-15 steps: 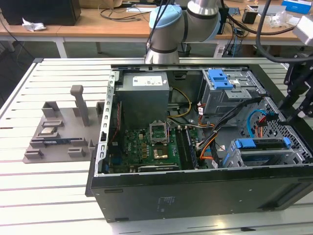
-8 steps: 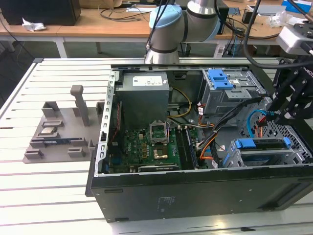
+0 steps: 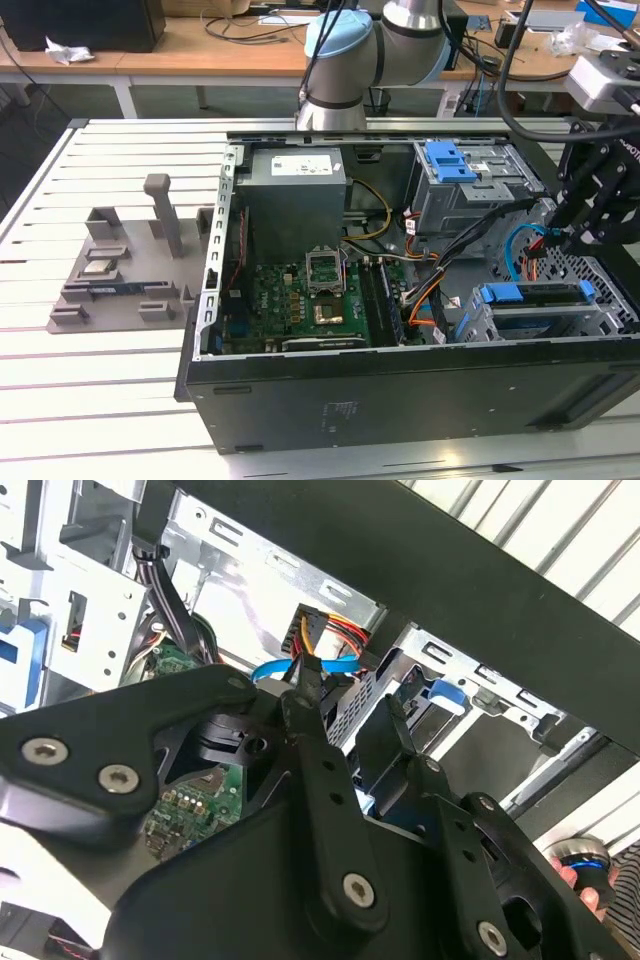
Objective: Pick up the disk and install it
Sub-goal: 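Insert the first disk wire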
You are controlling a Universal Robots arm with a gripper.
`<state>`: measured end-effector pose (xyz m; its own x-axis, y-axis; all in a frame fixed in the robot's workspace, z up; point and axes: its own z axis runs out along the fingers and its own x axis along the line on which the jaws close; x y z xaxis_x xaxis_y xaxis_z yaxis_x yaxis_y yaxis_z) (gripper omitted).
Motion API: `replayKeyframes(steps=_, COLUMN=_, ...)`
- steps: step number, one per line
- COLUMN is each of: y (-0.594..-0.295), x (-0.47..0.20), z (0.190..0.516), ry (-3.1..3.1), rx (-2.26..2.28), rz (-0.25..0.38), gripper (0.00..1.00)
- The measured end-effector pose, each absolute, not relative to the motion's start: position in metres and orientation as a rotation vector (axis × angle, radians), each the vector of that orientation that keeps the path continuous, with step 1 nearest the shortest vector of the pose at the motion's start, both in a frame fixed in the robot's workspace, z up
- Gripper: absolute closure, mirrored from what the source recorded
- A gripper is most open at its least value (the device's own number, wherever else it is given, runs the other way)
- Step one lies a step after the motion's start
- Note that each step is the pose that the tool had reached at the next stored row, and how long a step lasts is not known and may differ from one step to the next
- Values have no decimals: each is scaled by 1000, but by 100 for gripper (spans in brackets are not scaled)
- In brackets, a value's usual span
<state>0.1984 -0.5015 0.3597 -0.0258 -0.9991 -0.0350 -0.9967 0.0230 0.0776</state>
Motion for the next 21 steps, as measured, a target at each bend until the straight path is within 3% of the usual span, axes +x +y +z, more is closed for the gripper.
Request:
replayKeyframes(steps=2, y=-502, x=198, z=360, ry=-2226, rx=2172, rz=-124, gripper=60)
replayKeyframes(steps=6, y=-501, x=198, z=360, ry=-2226, rx=2172, rz=-124, gripper=83)
replayKeyframes(steps=21, y=-502, x=198, z=360, ry=-2225, rx=2171, rz=-123, gripper=83)
